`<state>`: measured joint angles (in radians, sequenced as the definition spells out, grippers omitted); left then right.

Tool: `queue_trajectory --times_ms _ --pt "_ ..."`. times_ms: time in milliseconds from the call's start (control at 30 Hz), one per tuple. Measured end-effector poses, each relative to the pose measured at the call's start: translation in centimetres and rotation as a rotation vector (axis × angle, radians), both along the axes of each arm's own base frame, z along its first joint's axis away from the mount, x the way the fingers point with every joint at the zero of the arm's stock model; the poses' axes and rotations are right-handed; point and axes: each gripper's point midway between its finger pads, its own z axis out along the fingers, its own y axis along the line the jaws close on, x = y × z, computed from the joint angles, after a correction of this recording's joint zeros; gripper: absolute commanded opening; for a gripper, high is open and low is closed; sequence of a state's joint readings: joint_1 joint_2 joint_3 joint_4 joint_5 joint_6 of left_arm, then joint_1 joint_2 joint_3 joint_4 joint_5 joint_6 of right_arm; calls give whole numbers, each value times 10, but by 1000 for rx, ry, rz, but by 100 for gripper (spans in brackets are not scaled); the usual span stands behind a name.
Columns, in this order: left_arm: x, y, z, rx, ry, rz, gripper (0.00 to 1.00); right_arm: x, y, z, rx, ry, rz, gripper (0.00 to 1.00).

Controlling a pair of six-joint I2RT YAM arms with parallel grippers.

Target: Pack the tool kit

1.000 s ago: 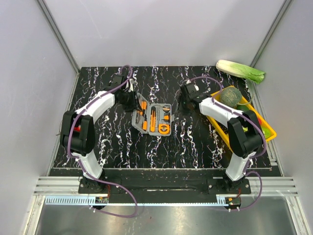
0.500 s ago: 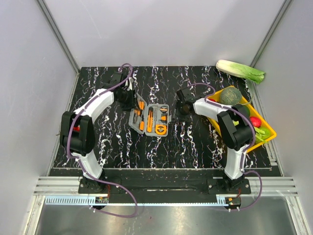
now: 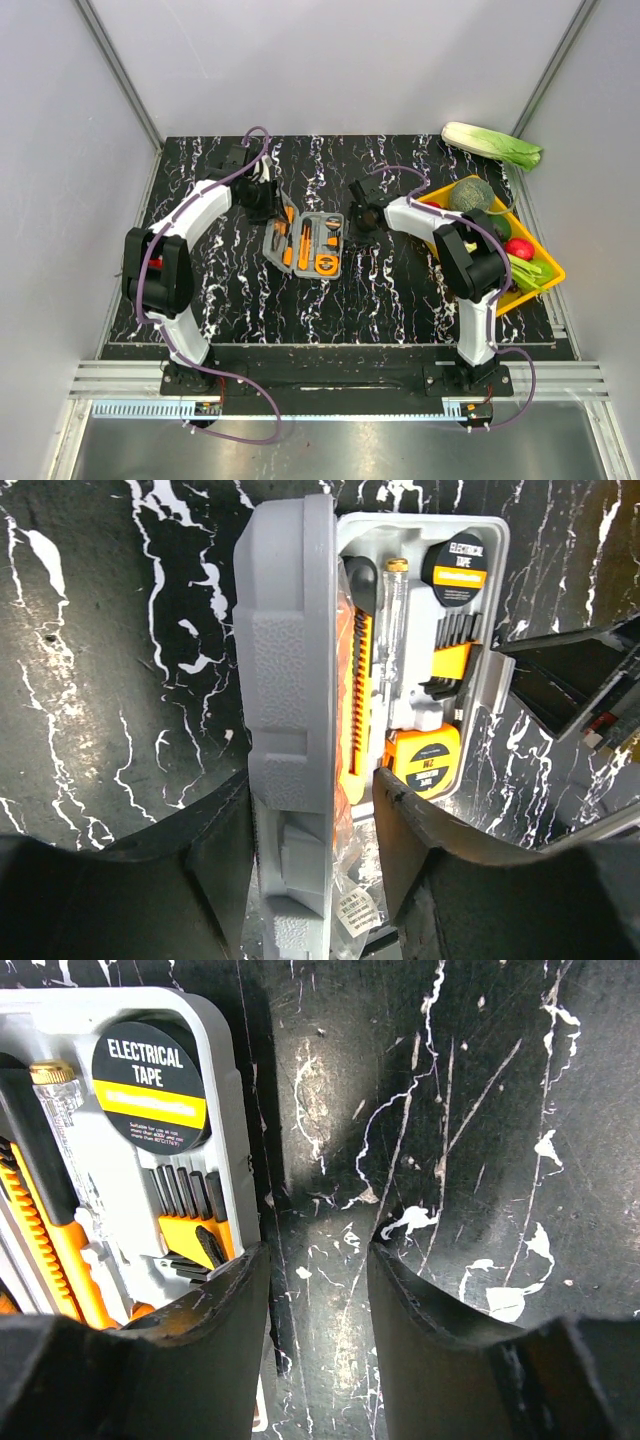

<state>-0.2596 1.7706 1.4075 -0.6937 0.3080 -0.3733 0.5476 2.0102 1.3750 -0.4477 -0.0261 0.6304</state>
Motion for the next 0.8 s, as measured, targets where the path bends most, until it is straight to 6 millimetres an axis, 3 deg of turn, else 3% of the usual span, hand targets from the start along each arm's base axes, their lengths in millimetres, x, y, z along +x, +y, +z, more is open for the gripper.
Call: queue_trajectory --times_ms 333,500,800 --pt "-3 -18 13 -99 -3 -37 57 1 6 0 12 8 9 49" --pt "-6 -36 23 -178 -11 -74 64 0 15 1 37 5 22 48" --pt "-21 -60 19 -253 16 -125 77 -2 23 1 52 5 22 48"
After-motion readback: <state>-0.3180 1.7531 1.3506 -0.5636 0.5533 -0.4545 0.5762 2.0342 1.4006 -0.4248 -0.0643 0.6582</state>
